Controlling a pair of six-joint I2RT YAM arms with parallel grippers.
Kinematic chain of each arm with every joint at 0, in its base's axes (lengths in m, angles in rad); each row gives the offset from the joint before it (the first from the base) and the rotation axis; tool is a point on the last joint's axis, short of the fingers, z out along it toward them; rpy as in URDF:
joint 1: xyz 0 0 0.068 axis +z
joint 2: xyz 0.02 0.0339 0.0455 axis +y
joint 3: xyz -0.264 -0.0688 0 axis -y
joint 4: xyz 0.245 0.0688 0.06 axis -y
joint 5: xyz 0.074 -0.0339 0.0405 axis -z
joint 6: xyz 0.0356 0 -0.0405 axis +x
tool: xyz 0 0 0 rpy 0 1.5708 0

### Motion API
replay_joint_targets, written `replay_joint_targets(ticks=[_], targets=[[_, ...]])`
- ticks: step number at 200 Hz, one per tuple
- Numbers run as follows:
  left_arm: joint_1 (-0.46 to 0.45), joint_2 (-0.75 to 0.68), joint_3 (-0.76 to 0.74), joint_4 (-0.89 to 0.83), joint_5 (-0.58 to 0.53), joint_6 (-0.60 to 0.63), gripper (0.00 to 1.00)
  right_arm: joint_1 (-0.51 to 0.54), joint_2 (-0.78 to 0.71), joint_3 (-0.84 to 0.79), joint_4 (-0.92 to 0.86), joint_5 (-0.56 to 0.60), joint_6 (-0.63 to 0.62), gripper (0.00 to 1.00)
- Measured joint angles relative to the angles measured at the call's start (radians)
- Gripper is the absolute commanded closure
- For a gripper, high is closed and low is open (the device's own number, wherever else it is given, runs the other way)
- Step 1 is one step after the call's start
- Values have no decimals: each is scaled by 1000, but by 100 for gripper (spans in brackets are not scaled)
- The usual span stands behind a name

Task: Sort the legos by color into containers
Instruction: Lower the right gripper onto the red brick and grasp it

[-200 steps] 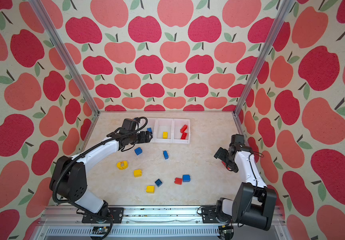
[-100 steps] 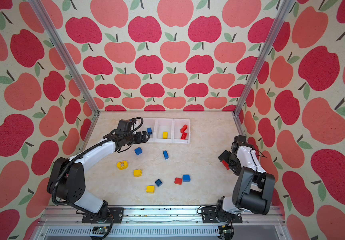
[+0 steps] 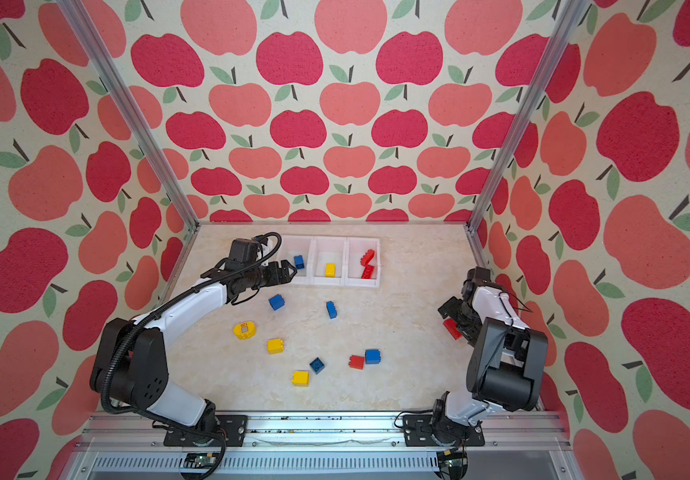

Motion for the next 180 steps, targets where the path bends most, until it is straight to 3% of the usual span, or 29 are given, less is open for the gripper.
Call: replay_joint_targets(ticks=[71, 180], targets=[[11, 0, -5, 12, 8, -3, 6, 9, 63, 0, 60, 10, 10, 2], [17, 0, -6, 17, 8, -3, 6, 29, 106, -16, 126, 32, 17, 29]])
